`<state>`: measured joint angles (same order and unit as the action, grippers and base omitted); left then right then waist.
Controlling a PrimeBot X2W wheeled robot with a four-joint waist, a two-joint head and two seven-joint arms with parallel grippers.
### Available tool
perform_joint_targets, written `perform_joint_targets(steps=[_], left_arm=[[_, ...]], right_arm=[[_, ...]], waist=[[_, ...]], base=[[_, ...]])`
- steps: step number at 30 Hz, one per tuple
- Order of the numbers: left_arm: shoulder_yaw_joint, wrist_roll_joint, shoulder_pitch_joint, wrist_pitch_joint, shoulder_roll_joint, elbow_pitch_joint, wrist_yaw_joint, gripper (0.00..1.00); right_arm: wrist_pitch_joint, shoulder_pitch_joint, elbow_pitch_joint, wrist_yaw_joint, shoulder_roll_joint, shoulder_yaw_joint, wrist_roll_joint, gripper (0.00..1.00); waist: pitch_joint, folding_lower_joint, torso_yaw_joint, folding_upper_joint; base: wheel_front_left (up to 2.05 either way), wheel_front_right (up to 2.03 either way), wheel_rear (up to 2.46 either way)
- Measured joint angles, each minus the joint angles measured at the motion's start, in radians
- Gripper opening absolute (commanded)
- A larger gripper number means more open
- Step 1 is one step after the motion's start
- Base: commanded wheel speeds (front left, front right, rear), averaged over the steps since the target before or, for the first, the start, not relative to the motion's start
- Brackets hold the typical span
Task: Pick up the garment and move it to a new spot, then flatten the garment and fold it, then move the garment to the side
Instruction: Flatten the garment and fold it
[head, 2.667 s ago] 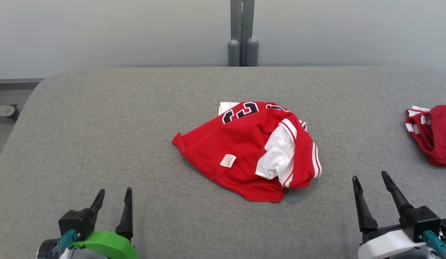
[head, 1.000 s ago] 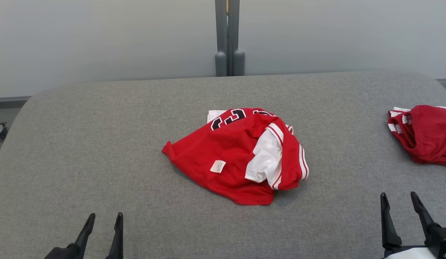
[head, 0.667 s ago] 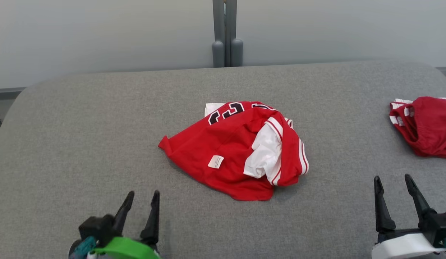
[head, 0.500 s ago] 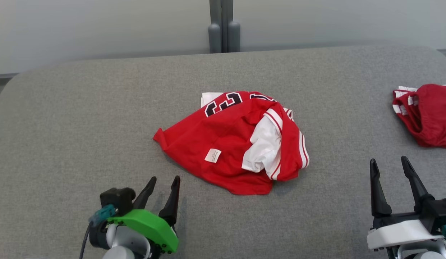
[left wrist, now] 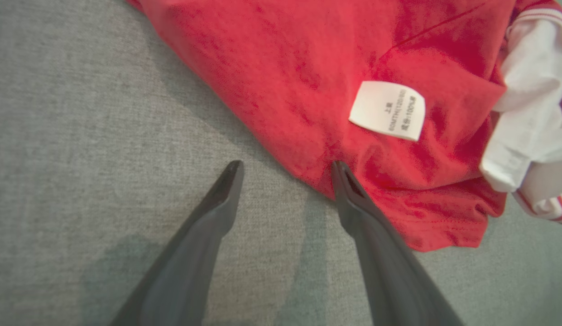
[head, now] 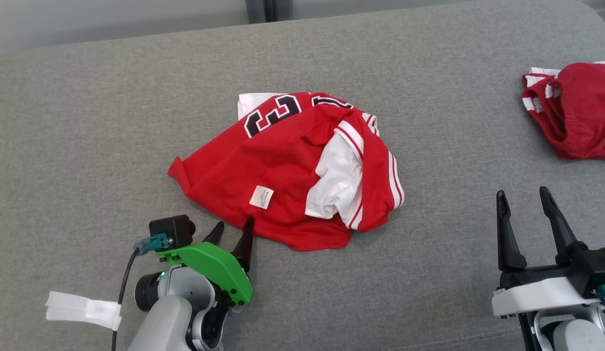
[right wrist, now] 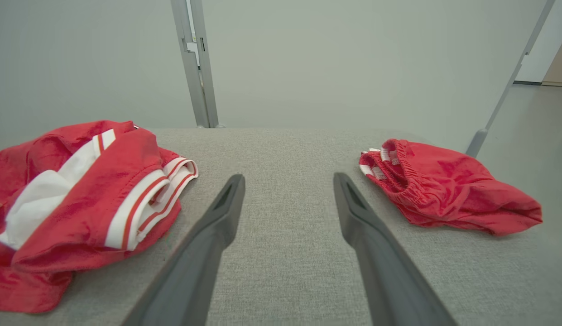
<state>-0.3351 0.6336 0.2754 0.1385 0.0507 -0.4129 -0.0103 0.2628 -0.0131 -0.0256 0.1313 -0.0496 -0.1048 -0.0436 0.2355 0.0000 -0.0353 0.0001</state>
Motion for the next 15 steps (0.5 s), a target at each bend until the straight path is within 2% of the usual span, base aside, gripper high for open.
perform_joint_targets(steps=[4, 5, 6, 7, 8, 15], left_arm=[[-0.019, 0.041, 0.009, -0.014, 0.0, -0.001, -0.004, 1.0], [-0.022, 0.049, 0.009, -0.016, 0.0, -0.001, -0.004, 0.81], [-0.024, 0.052, 0.009, -0.018, 0.0, -0.001, -0.003, 0.45], [-0.028, 0.052, 0.009, -0.022, 0.0, -0.002, -0.003, 0.19], [-0.034, 0.05, 0.009, -0.027, 0.0, -0.003, -0.003, 0.0], [-0.063, 0.04, 0.008, -0.034, 0.002, 0.006, 0.016, 0.0]], right_arm=[[0.0, 0.0, 0.006, 0.0, 0.0, -0.003, 0.0, 1.0], [0.0, 0.0, 0.007, 0.0, 0.0, -0.003, 0.0, 1.0], [0.0, 0.0, 0.008, 0.0, 0.0, -0.003, 0.0, 1.0], [0.0, 0.0, 0.008, 0.0, 0.0, -0.005, 0.0, 1.0], [0.0, 0.0, 0.008, 0.0, 0.0, -0.007, 0.0, 1.0], [0.0, -0.002, 0.009, 0.0, 0.0, -0.007, 0.0, 1.0]], waist=[[0.009, 0.0, -0.023, 0.0], [0.01, 0.0, -0.027, 0.0], [0.009, 0.0, -0.03, 0.0], [0.008, 0.0, -0.03, 0.0], [0.006, 0.0, -0.03, 0.0], [-0.002, 0.0, -0.017, 0.0]], base=[[0.0, 0.0, 0.0], [0.0, 0.0, 0.0], [0.0, 0.0, 0.0], [0.0, 0.0, 0.0], [0.0, 0.0, 0.0], [0.0, 0.0, 0.0]])
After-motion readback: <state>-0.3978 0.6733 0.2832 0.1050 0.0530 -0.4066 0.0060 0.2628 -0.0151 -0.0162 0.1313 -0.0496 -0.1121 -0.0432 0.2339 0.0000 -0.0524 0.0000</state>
